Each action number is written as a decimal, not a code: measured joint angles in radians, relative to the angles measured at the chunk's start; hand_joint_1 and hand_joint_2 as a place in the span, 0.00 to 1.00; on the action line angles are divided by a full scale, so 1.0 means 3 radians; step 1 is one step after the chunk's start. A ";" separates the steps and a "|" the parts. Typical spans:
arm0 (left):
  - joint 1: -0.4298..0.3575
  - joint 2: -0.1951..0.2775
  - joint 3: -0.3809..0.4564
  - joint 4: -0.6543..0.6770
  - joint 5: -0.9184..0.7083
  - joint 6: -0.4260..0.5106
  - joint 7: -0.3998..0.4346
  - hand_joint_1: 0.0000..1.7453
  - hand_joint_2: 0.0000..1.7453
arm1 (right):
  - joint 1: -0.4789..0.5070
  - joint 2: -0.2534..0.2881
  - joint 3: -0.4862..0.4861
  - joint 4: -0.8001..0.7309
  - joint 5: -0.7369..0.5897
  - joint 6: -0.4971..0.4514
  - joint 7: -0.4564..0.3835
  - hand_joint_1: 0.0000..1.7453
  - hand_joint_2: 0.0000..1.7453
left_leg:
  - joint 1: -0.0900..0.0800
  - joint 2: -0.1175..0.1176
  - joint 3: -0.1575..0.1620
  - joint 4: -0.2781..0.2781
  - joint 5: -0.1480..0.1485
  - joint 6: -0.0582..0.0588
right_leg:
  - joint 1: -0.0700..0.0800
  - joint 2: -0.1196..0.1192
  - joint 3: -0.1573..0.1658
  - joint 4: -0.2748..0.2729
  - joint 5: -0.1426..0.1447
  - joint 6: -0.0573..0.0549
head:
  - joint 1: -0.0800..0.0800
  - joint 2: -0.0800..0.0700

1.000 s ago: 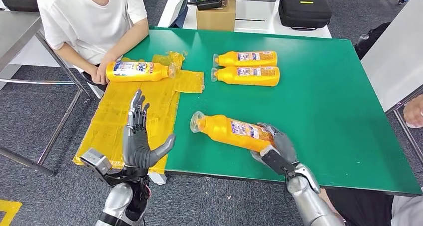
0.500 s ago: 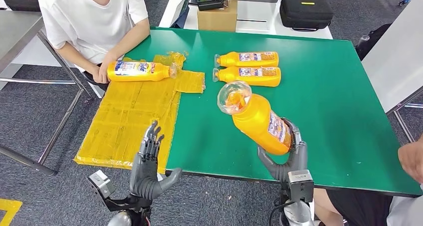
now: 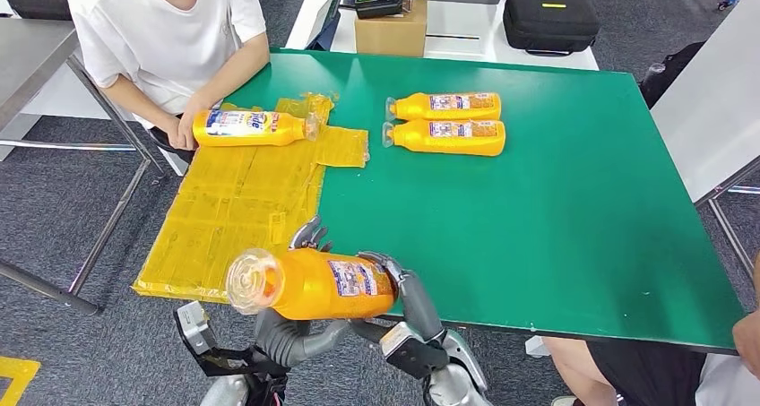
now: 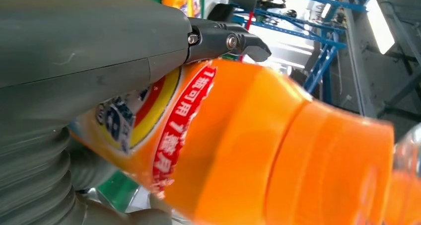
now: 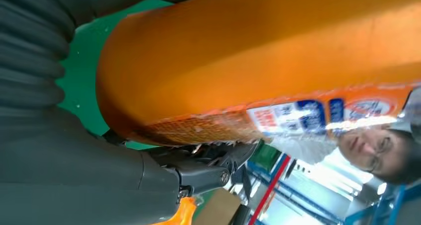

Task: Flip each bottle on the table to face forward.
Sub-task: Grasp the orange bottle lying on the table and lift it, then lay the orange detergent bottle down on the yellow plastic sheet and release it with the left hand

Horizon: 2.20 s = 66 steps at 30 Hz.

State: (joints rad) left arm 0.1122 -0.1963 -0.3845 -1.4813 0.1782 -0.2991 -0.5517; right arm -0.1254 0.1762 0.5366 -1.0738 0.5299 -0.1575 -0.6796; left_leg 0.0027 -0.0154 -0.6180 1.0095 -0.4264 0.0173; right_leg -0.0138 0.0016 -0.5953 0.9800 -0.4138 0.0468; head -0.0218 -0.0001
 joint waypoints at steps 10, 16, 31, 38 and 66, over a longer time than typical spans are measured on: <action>-0.0055 -0.0015 0.0003 0.0025 0.0114 -0.0002 0.0160 0.00 1.00 | -0.0111 0.0047 0.0146 0.0230 0.0016 -0.0103 -0.0002 1.00 1.00 | -0.0002 0.0000 0.0000 0.0000 0.0000 0.0000 | -0.0001 0.0000 0.0000 -0.0001 0.0001 0.0000 | 0.0000 0.0000; -0.0128 -0.0016 0.0004 0.0105 0.0178 0.0004 0.0244 0.97 1.00 | -0.0156 0.0046 0.0182 0.0273 -0.0016 -0.0114 0.0006 1.00 1.00 | -0.0002 0.0000 0.0000 0.0000 0.0000 0.0000 | -0.0001 0.0000 0.0000 0.0000 0.0000 0.0000 | 0.0000 0.0000; -0.0214 -0.0020 0.0008 0.0136 0.0156 0.0005 0.0195 1.00 1.00 | -0.0165 0.0050 0.0260 0.0233 -0.0235 0.0096 0.0048 0.00 0.00 | -0.0002 0.0000 0.0000 0.0000 0.0000 0.0000 | -0.0001 0.0000 0.0000 0.0000 0.0000 0.0000 | 0.0001 0.0000; -0.0257 -0.0049 0.0011 0.0137 0.0155 0.0032 0.0186 1.00 1.00 | -0.0114 0.0030 0.0333 0.0079 -0.0327 -0.0432 -0.0006 0.00 0.00 | -0.0002 -0.0001 -0.0002 0.0000 0.0000 0.0000 | -0.0001 -0.0001 0.0000 0.0000 0.0000 0.0000 | 0.0001 0.0000; -0.0433 0.0073 0.0653 0.0181 -0.1427 0.1405 0.0058 1.00 1.00 | 0.0279 -0.0346 0.0184 -0.1394 -0.0833 -0.1694 -0.0068 0.00 0.00 | -0.0002 0.0006 -0.0002 0.0000 0.0000 0.0000 | -0.0001 0.0004 -0.0005 -0.0001 0.0001 0.0000 | 0.0000 0.0000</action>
State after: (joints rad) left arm -0.0175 -0.1743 -0.1886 -1.4269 -0.2500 0.1225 -0.5343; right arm -0.0416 0.0724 0.5917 -1.4920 0.2800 -0.6658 -0.7001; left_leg 0.0020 -0.0135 -0.6184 1.0095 -0.4264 0.0175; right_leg -0.0141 0.0029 -0.5967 0.9797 -0.4135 0.0469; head -0.0217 0.0000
